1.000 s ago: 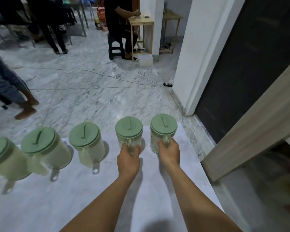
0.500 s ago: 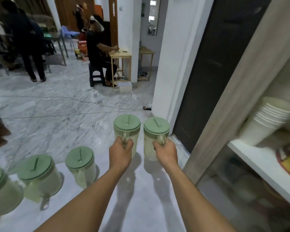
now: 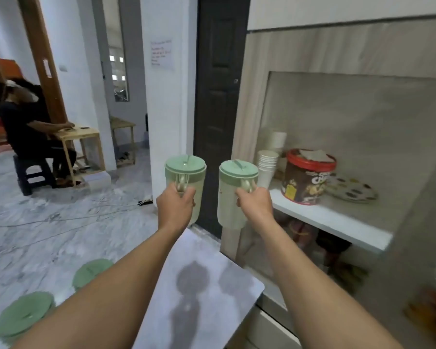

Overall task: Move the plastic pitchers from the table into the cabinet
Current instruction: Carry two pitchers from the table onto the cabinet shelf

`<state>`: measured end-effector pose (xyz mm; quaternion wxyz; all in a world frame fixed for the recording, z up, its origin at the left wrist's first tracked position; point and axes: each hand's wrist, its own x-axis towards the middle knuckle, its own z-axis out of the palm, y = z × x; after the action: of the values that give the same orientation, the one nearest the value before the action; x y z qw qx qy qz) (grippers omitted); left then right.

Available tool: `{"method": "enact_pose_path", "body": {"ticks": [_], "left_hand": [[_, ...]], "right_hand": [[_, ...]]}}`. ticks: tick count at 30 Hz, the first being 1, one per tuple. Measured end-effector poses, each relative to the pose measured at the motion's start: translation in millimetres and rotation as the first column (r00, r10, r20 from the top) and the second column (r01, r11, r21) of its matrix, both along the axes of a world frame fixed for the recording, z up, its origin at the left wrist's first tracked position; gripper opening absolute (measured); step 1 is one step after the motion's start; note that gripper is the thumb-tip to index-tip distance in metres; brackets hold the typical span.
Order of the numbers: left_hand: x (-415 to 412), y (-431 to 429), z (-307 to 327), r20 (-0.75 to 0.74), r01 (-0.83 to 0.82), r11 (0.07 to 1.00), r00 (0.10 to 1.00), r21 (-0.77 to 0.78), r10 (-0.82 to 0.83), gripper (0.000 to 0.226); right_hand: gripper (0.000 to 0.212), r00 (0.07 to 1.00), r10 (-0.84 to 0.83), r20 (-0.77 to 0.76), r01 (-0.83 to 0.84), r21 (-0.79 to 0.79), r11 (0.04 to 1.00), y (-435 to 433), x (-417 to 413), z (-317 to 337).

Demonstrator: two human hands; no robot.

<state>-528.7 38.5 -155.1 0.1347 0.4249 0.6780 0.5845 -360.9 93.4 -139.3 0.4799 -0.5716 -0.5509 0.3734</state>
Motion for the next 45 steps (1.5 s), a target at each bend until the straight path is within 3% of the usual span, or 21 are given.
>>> {"method": "enact_pose_path", "body": {"ticks": [6, 14, 28, 35, 45], "left_hand": [[62.3, -25.1, 53.4, -0.007, 0.166, 0.979, 0.986, 0.117, -0.166, 0.022], [173.1, -64.6, 109.2, -0.029, 0.321, 0.921, 0.946, 0.221, -0.323, 0.024], [397.8, -178.9, 135.6, -0.027, 0.585, 0.761, 0.797, 0.281, -0.603, 0.022], [486.5, -181.2, 135.1, -0.004, 0.69, 0.68, 0.702, 0.247, -0.712, 0.019], [606.6, -111.7, 131.6, 0.046, 0.807, 0.538, 0.544, 0.245, -0.838, 0.022]], "right_hand": [[0.005, 0.988, -0.152, -0.025, 0.154, 0.089, 0.984, -57.8, 75.2, 56.3], [0.02, 0.938, -0.341, -0.058, 0.346, 0.21, 0.915, -142.1, 193.7, 113.4], [0.029, 0.782, -0.618, -0.082, 0.618, 0.235, 0.751, -287.5, 415.2, 131.3], [0.02, 0.722, -0.682, -0.121, 0.691, 0.188, 0.698, -308.2, 497.8, 122.5], [0.013, 0.617, -0.775, -0.14, 0.785, 0.175, 0.594, -267.3, 600.3, 113.9]]}}
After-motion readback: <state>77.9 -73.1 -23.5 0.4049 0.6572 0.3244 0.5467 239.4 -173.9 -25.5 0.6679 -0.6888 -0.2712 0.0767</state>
